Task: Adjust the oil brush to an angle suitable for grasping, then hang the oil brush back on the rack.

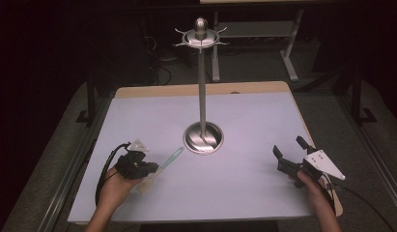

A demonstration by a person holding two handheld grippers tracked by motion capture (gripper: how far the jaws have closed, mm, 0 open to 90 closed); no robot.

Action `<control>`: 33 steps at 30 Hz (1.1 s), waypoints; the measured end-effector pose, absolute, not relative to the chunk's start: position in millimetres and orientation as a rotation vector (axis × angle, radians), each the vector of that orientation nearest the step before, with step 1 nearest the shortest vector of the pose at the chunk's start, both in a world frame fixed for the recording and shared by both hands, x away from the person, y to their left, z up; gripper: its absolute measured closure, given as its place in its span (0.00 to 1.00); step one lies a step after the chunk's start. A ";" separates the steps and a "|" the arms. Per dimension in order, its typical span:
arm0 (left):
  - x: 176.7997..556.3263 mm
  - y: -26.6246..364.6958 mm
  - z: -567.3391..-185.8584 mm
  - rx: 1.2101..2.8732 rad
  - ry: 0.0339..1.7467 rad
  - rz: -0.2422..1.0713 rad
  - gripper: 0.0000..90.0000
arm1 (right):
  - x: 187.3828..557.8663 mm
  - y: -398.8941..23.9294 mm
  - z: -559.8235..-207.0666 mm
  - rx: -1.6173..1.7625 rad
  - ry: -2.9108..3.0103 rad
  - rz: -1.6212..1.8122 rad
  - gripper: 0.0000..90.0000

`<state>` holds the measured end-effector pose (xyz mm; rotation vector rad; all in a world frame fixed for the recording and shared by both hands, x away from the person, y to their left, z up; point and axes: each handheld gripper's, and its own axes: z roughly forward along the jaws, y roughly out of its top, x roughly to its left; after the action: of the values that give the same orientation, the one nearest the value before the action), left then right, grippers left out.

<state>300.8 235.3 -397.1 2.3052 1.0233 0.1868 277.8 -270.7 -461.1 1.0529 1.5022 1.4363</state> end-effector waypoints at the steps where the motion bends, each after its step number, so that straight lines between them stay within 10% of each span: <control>1: 302.4 234.7 -396.5 2.314 1.021 0.185 0.91 | 277.9 -270.8 -461.1 1.051 1.502 1.435 0.12; 13: 335.4 214.6 -387.7 2.438 1.029 0.093 0.69 | 278.0 -271.0 -461.0 1.054 1.504 1.436 0.12; 33: 380.6 159.0 -399.4 2.692 1.023 0.115 0.67 | 276.9 -271.1 -461.3 1.059 1.488 1.437 0.12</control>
<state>380.6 159.0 -399.4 2.6921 1.0232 0.1146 276.9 -271.1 -461.3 1.0586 1.4879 1.4368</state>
